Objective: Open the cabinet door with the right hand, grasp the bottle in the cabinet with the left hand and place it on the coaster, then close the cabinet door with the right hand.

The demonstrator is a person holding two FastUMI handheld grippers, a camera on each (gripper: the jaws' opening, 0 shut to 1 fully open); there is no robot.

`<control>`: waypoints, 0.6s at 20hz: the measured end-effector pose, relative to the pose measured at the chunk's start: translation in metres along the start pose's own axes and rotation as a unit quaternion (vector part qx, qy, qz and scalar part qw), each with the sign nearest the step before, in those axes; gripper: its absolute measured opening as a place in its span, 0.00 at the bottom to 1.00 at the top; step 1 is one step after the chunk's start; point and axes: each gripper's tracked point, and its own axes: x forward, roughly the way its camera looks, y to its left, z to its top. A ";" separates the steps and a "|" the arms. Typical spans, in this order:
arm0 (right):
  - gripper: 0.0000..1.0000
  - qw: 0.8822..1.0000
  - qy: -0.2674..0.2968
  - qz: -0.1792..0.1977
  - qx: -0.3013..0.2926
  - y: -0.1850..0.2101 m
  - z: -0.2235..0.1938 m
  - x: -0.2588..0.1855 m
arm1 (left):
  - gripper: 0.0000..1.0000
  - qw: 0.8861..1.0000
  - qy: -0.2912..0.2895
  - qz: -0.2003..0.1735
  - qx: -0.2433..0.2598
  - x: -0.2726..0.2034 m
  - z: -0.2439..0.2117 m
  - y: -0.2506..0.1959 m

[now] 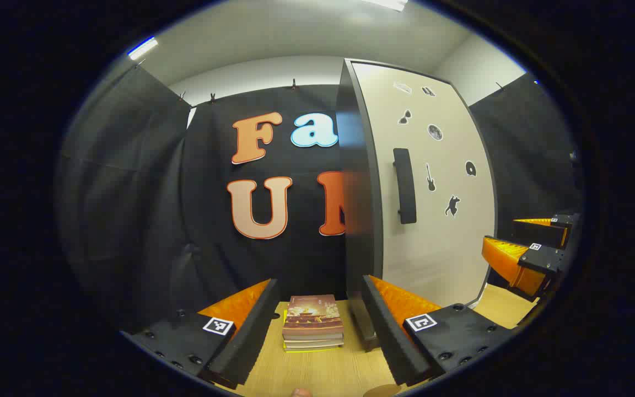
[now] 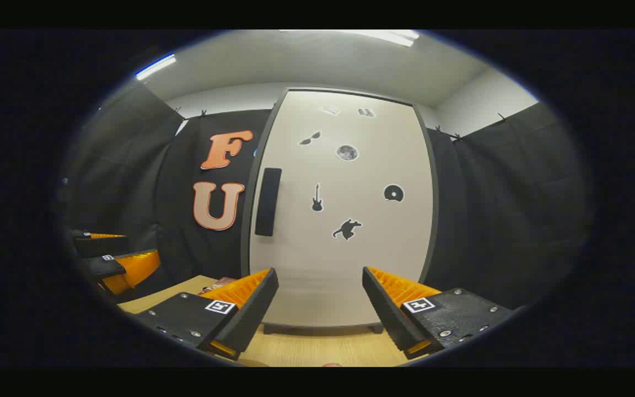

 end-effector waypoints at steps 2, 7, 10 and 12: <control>0.95 1.000 0.006 -0.008 0.019 0.001 -0.002 0.004 | 0.98 1.000 0.006 -0.003 0.007 0.003 -0.002 0.001; 0.97 0.999 0.023 -0.014 0.025 0.012 -0.008 0.012 | 0.98 1.000 0.013 0.004 -0.003 -0.001 -0.004 0.003; 0.95 0.999 0.027 -0.010 0.015 0.023 -0.009 0.015 | 0.98 1.000 0.020 0.007 -0.005 -0.003 -0.007 0.002; 0.94 1.000 0.028 -0.007 0.007 0.031 -0.009 0.017 | 0.98 1.000 0.024 0.008 -0.005 -0.005 -0.007 0.001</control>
